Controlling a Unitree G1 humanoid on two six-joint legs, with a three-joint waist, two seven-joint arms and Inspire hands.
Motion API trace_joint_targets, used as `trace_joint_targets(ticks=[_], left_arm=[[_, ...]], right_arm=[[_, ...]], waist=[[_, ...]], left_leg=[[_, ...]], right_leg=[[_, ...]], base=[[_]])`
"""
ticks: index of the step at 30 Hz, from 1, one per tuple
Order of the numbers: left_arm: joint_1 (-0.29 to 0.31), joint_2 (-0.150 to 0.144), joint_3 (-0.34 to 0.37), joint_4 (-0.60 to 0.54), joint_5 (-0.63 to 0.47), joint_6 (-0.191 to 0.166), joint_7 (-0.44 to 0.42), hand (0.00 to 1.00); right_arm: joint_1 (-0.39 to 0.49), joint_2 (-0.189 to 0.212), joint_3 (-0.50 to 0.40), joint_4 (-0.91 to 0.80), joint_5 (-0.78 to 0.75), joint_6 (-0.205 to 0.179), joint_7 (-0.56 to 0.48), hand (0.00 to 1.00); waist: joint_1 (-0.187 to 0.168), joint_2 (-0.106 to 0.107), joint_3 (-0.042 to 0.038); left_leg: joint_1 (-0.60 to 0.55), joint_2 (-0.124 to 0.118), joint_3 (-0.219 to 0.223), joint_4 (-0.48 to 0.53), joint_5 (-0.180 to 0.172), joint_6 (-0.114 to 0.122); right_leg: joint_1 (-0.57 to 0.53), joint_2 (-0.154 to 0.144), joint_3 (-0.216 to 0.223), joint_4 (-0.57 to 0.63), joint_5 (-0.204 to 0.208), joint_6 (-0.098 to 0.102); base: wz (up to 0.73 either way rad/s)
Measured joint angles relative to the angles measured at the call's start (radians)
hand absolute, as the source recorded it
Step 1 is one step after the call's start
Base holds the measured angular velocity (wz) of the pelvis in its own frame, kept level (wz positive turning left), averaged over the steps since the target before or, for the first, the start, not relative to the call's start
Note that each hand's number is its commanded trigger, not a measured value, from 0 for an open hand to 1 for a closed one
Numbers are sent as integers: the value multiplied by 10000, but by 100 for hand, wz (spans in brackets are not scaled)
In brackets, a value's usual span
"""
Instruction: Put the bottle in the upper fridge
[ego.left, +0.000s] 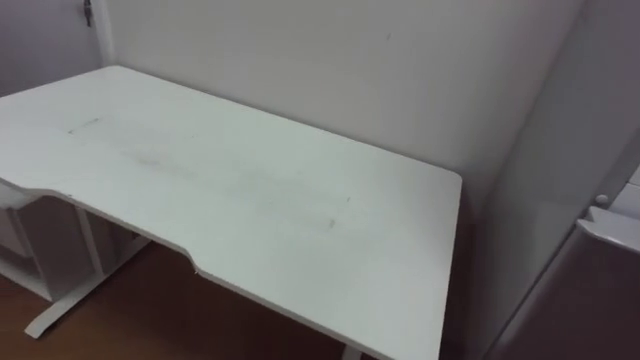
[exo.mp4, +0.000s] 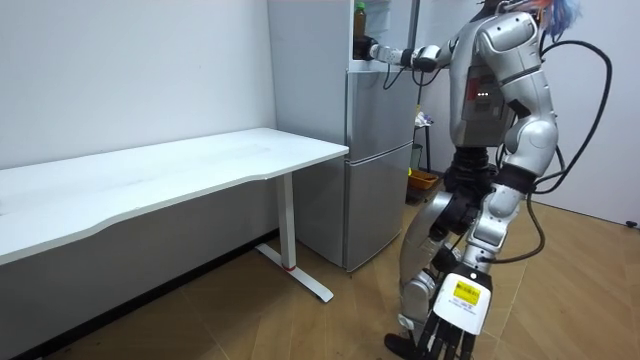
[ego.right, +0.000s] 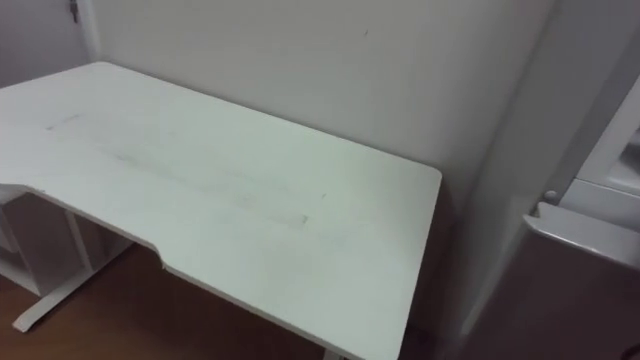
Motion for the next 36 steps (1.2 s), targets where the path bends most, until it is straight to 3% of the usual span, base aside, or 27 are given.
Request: trace_joint_targets(ticks=[2, 3, 4, 5, 9, 13, 22, 36], left_arm=[[-59, 37, -130, -50, 0, 180, 41, 0], [-75, 37, -138, -83, 0, 220, 42, 0], [-95, 41, -137, -165, 0, 293, 46, 0], [-149, 53, -137, -176, -14, 328, 57, 0], [-171, 134, -134, -331, -171, 349, 70, 0], [-166, 172, -132, -637, -210, 534, 72, 0], [-154, 195, -131, -752, -208, 598, -17, 0], [-155, 218, -134, -752, -206, 599, -432, 0]], right_arm=[[-64, -33, 17, 224, 10, 12, 393, 77], [-64, -35, -4, 258, 9, 11, 477, 58], [-65, -63, -11, 347, 11, 12, 622, 6], [-66, -78, -13, 440, 21, 12, 764, 0], [-125, -95, -14, 719, 58, 31, 1265, 0], [-148, -209, -14, 938, 65, 249, 1768, 0], [-271, -327, 105, 1415, 197, 674, 2390, 0], [-232, -360, 103, 1553, 183, 692, 2954, 0]], waist=[[103, -5, -3], [119, -6, -4], [141, -9, -5], [165, -12, -7], [191, -65, -37], [196, -153, -36], [225, -297, -27], [217, -295, -25]], left_leg=[[7, -2, 4, -1, 42, -52], [20, -4, 5, -1, 73, -87], [43, 1, 6, -8, 110, -120], [71, 6, 5, -17, 121, -122], [73, 33, 12, -26, 140, -138], [55, 59, 12, -31, 154, -161], [196, 94, 31, -22, 157, -157], [276, 135, 60, -22, 144, -183]], right_leg=[[-18, -2, 25, -51, -99, -38], [-16, 2, 24, -64, -138, -21], [8, 15, 22, -91, -179, -30], [41, 26, 26, -112, -172, -36], [41, 52, 29, -130, -135, -14], [57, 87, 16, -203, -124, -42], [236, 142, 27, -254, -112, -77], [305, 174, 37, -260, -138, -112]], base=[[0], [0], [0], [0], [0], [0], [1], [0]])
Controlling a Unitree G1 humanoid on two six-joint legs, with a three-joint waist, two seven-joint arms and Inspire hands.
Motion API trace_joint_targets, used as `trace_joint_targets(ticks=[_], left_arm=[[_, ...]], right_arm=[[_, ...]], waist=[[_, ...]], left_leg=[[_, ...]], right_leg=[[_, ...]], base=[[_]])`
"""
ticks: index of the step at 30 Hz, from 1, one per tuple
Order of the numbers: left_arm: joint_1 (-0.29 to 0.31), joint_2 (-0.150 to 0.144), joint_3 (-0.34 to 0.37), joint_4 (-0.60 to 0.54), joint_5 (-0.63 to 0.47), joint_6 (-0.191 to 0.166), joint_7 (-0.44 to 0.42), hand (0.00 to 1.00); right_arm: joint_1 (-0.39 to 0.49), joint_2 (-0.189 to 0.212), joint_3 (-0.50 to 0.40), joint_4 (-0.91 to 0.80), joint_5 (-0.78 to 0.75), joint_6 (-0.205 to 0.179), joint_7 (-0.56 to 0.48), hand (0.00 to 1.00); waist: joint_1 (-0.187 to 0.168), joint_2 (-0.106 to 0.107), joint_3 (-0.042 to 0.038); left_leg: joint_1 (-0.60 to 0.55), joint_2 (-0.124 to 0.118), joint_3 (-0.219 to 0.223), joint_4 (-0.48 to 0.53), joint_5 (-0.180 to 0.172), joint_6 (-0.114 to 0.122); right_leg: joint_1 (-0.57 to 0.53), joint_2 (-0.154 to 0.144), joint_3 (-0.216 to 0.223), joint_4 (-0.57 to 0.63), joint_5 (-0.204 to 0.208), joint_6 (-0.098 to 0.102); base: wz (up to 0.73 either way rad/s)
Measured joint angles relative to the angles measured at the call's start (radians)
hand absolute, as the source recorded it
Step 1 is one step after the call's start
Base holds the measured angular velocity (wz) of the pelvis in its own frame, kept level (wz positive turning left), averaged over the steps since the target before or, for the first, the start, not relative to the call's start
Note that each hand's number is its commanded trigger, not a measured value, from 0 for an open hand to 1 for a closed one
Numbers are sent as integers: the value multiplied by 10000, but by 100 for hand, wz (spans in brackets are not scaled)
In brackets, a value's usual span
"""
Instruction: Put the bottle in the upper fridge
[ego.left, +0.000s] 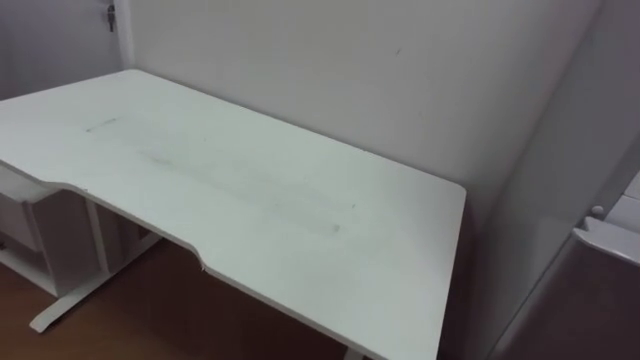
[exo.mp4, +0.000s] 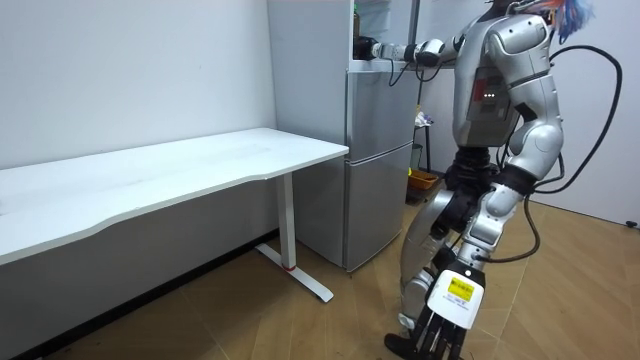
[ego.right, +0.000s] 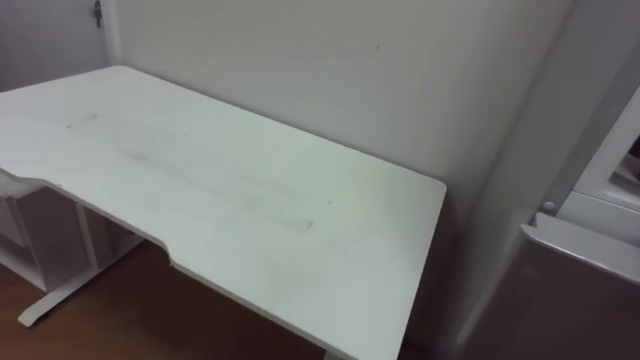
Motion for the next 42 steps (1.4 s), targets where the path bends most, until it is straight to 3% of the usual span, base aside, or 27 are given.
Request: trace_joint_targets(ticks=[8, 15, 29, 36, 39, 42], left_arm=[[7, 2, -1, 2, 37, 3, -16, 0], [349, 3, 87, 2, 22, 107, -39, 0], [621, -173, 277, -198, 133, 238, -214, 0], [631, -289, 280, 134, 126, 253, -200, 0], [675, -369, 281, 401, 120, 261, -203, 0], [697, -403, 295, 528, 115, 293, -203, 0]], right_arm=[[8, -2, -39, 14, -113, 28, 70, 0], [653, 8, -348, -771, -346, 696, 72, 0], [1479, 21, -439, -2372, -376, 1552, 978, 0], [1550, 13, -484, -2651, -367, 1747, 1145, 0], [1554, 10, -490, -2666, -383, 1845, 1132, 0], [1556, 8, -508, -2686, -332, 1874, 1149, 0]], waist=[[-29, 0, 1], [-165, -155, -87], [-723, -154, -135], [-1206, -46, -178], [-1426, 54, -297], [-1506, 156, -301]], left_leg=[[83, -8, 6, -37, -10, -17], [570, -20, 105, -182, -88, 8], [1532, -21, 490, -508, -370, 74], [1673, -39, 547, -573, -392, 107], [1827, -48, 596, -739, -395, 115], [2086, -42, 705, -886, -387, 103]], right_leg=[[75, 6, 25, -21, -22, 10], [602, 48, 109, -331, 32, 21], [1312, -24, 546, -328, -40, 123], [1443, -36, 688, -320, -54, 151], [1520, -54, 775, -292, -46, 165], [1675, -57, 917, -298, -54, 176]], base=[[0], [-1], [-9], [-4], [-6], [-12]])
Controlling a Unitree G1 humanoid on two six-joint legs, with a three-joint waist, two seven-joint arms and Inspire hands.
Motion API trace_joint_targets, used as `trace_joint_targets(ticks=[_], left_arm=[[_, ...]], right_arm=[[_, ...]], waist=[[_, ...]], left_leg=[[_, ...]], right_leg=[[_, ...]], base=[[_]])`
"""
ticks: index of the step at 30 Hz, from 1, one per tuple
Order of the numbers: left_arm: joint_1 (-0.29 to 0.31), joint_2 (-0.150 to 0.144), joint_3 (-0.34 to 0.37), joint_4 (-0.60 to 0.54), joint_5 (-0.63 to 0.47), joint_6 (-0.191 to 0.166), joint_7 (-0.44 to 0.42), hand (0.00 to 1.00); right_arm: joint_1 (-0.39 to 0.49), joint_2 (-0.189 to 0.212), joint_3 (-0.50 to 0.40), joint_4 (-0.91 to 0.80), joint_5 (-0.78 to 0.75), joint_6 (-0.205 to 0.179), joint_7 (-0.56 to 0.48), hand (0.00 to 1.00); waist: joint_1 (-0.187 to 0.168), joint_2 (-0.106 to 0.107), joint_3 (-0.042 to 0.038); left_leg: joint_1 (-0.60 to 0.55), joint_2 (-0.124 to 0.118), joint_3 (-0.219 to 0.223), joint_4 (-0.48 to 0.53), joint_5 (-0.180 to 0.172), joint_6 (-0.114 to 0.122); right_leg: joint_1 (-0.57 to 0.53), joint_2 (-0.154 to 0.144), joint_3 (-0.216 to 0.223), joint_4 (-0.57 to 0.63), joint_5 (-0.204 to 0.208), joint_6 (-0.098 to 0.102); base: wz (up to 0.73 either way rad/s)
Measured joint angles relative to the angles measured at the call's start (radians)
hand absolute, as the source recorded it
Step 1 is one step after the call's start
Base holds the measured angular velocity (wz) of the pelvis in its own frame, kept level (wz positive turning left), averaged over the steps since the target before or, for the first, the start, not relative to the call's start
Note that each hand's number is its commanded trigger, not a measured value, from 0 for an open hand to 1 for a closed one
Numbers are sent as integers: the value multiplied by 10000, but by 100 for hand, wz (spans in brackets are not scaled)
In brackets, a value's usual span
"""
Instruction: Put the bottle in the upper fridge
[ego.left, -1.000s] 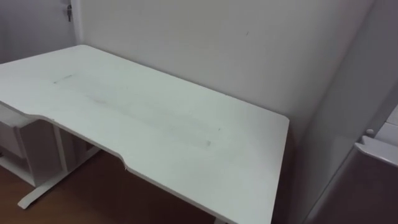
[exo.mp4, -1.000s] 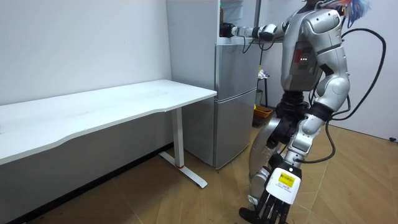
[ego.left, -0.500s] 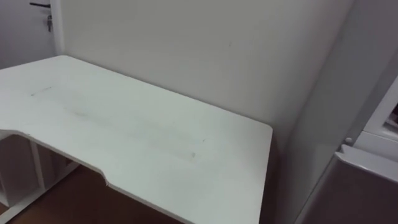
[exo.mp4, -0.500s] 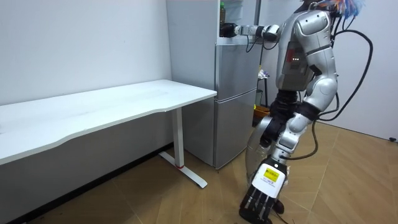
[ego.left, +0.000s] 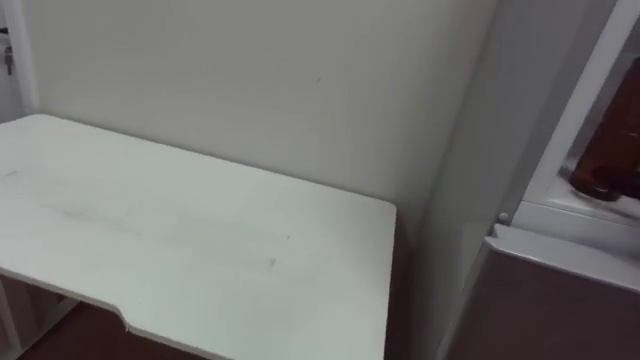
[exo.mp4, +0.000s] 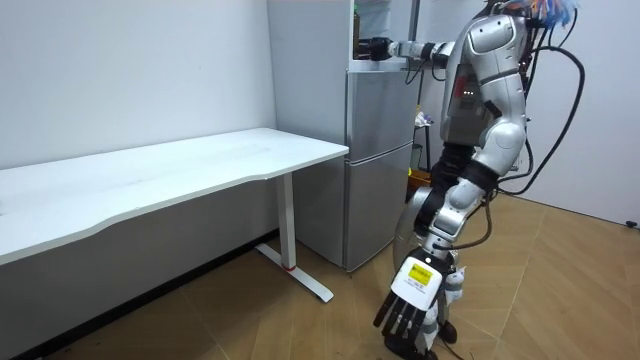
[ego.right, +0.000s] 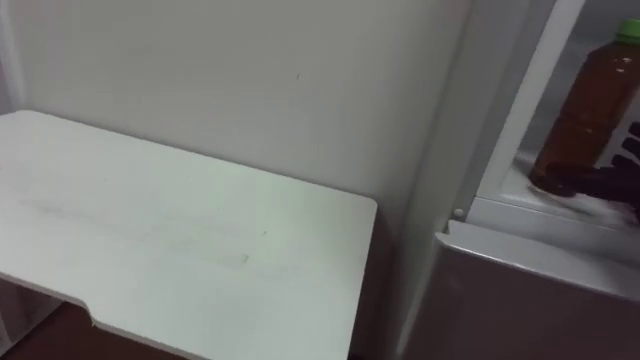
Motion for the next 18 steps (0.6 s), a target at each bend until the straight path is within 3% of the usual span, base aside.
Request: trace_joint_targets(ticks=[3, 6, 12, 18], left_arm=[[53, -136, 53, -12, 28, 2, -34, 0], [56, -102, 63, 13, 31, -3, -72, 0], [-272, -90, 190, 48, 91, -106, -282, 0], [-323, -93, 150, -131, 107, -488, -369, 0]], right_arm=[[45, -4, -21, -479, -18, 86, -19, 0], [389, -11, -25, -1038, -49, 84, 87, 0], [1746, 1, -791, -2871, -268, 79, 84, 0], [2439, 10, -1255, -4882, -493, 0, -11, 0]], waist=[[-278, 85, -29], [-469, 17, -18], [-715, -87, 35], [-986, 78, 121]], left_leg=[[5, 3, 87, -7, 6, -4], [175, -19, 143, -124, 24, -12], [343, -16, 306, -180, 13, 11], [559, 12, 410, -304, -23, 8]], right_leg=[[-39, -7, 97, -18, -12, 3], [-11, -42, 140, -19, -100, 9], [116, -64, 141, 0, -170, 24], [143, -52, 307, 6, -163, 32]], base=[[-10], [-5], [-3], [-8]])
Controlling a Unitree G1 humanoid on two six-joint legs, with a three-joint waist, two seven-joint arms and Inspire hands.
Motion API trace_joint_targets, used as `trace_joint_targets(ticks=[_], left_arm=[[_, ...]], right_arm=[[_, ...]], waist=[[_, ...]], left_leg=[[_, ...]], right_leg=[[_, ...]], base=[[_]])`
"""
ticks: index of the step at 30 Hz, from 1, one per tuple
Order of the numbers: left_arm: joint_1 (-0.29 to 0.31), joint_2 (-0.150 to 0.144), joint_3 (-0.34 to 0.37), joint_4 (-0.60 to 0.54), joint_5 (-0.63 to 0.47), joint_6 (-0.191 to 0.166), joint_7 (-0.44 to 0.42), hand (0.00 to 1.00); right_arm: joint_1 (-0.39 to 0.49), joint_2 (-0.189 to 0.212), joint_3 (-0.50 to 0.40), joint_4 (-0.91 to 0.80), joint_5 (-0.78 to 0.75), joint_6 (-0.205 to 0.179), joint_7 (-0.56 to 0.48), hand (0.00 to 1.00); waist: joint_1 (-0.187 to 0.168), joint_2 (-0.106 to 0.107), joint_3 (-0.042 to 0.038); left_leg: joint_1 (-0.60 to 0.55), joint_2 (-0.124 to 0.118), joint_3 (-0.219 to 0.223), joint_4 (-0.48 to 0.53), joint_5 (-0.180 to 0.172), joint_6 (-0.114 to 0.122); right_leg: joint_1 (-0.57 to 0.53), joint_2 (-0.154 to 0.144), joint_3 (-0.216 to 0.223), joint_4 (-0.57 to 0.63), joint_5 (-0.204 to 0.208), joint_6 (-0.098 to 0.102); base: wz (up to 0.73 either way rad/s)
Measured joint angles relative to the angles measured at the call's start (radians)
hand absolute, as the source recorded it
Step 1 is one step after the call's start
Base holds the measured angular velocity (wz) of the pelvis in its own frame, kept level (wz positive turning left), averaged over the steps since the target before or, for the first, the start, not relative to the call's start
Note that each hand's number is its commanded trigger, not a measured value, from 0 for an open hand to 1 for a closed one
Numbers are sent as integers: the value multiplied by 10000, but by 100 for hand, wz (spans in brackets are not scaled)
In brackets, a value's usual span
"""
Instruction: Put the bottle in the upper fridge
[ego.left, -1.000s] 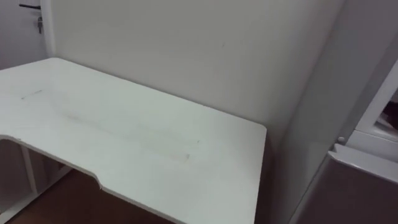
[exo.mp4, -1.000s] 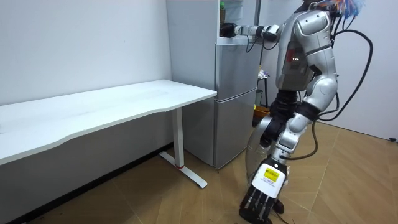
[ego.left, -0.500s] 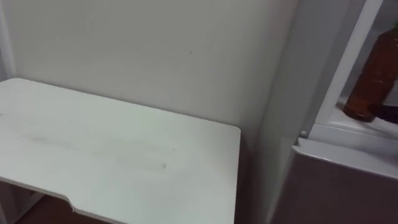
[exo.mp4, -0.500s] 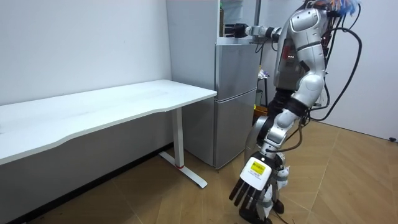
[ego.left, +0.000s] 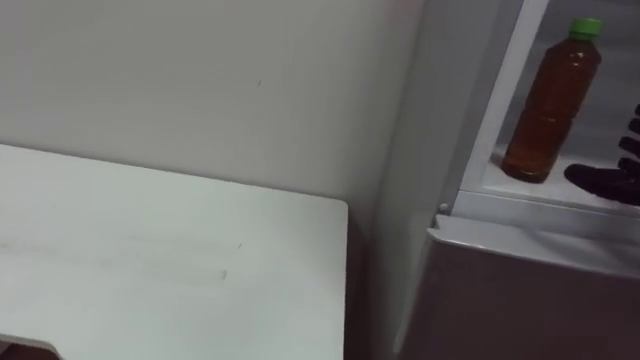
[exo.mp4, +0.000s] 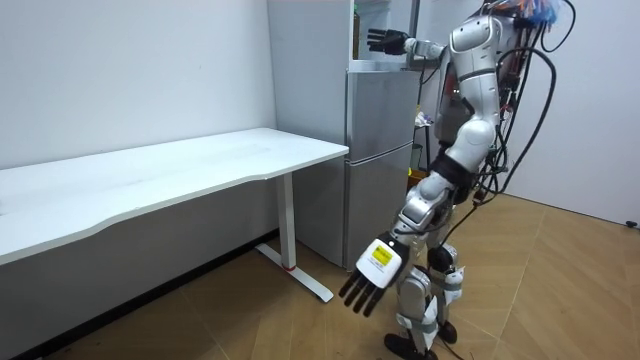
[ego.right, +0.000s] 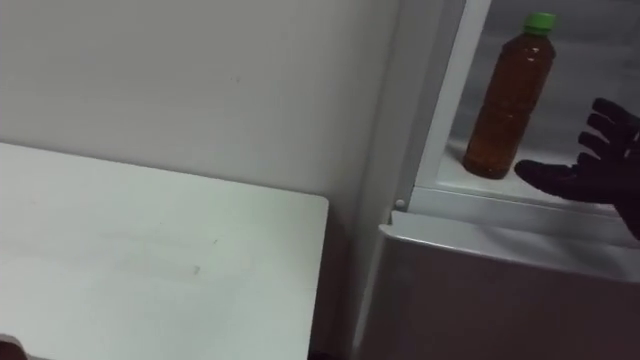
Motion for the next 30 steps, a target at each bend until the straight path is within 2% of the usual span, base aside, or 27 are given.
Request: trace_joint_targets(ticks=[2, 5, 8, 10, 11, 13, 14, 15, 16, 17, 18, 19, 20, 22, 26, 30], left_arm=[[63, -6, 0, -4, 65, -97, 3, 0], [248, -50, 18, -118, 344, -105, 90, 0], [297, -155, 23, -193, 383, -174, 346, 0], [279, -293, 17, -168, 392, -336, 473, 0], [278, -308, -6, -157, 392, -392, 485, 0], [231, -399, -147, 169, 502, -752, 751, 0], [205, -454, -191, 314, 540, -811, 842, 0], [139, -593, -214, 596, 589, -907, 914, 0], [99, -744, -250, 893, 589, -960, 970, 0], [88, -837, -276, 980, 589, -967, 1001, 0], [135, -1013, -355, 1069, 592, -976, 1107, 0], [182, -1060, -595, 1183, 572, -1051, 1193, 0], [176, -1075, -664, 1296, 573, -1144, 1231, 0], [112, -1208, -693, 1619, 580, -1411, 1261, 0], [138, -1248, -675, 1672, 586, -1788, 1298, 0], [49, -1267, -753, 1737, 541, -2139, 1514, 0]], right_arm=[[356, 7, -278, -571, 27, -33, -57, 0], [901, 75, -745, -1693, 104, -37, -471, 0], [1533, 522, -1415, -2755, 186, -245, -853, 0], [2145, 1209, -1957, -3923, 199, -578, -1161, 0], [2328, 1387, -2031, -4205, 197, -699, -1227, 0], [3249, 2201, -2324, -5237, 270, -1121, -1282, 0], [3451, 2442, -2329, -5400, 293, -1262, -1266, 0], [3808, 2935, -2331, -5606, 344, -1478, -1256, 0], [4091, 3340, -2331, -5747, 514, -1520, -1265, 0], [4209, 3501, -2337, -5837, 522, -1528, -1311, 0], [4378, 3844, -2336, -5983, 566, -1587, -1312, 0], [4582, 4174, -2294, -6089, 639, -1797, -1307, 0], [4696, 4366, -2271, -6115, 708, -1940, -1292, 0], [5088, 5070, -2258, -6153, 768, -2296, -1294, 0], [5600, 5563, -2265, -6333, 77, -2737, -1696, 0], [5899, 5917, -2130, -6726, -1821, -3210, -2509, 0]], waist=[[21, 84, 21], [17, 179, -20], [-18, 266, -17], [-25, 384, 1], [-45, 421, 13], [-57, 504, 24], [-48, 535, 23], [-52, 599, 28], [-53, 694, 14], [-49, 757, 25], [-55, 884, 22], [-12, 1044, 40], [9, 1068, 32], [-35, 1254, 7], [-76, 1465, 9], [-269, 1390, 3]], left_leg=[[97, 19, 111, -77, -7, -9], [135, 25, 305, -216, -6, -10], [311, 39, 457, -257, -18, -4], [360, 54, 526, -257, -74, -6], [356, 55, 528, -254, -85, -7], [312, 72, 540, -288, -132, -11], [314, 78, 548, -273, -150, -7], [312, 96, 573, -214, -201, -4], [311, 120, 660, -194, -226, 9], [313, 136, 724, -191, -234, 17], [310, 155, 829, -184, -248, 31], [328, 170, 924, -184, -268, 37], [360, 175, 962, -185, -277, 33], [415, 190, 1027, -184, -301, 34], [440, 137, 1061, -183, -298, 41], [384, 148, 1123, -212, -247, 18]], right_leg=[[14, 12, 127, -9, -2, 1], [-30, 27, 402, -10, -18, 15], [-15, 29, 509, -22, -23, 27], [-6, 49, 593, -20, -28, 38], [-3, 50, 584, -22, -28, 39], [5, 61, 611, -13, -30, 42], [12, 68, 624, -8, -30, 43], [11, 77, 627, 18, -29, 44], [9, 76, 647, 70, -28, 47], [-20, 74, 680, 140, -27, 48], [-74, 71, 720, 198, -23, 55], [-93, 74, 769, 199, -18, 63], [-94, 76, 809, 204, -18, 64], [-159, 69, 870, 307, -33, 83], [-219, 2, 892, 330, -162, 101], [-379, -3, 922, 493, -245, 69]], base=[[-18], [-21], [-14], [-13], [-6], [-2], [-7], [-11], [-16], [-20], [-24], [-23], [-21], [-12], [-3], [-2]])
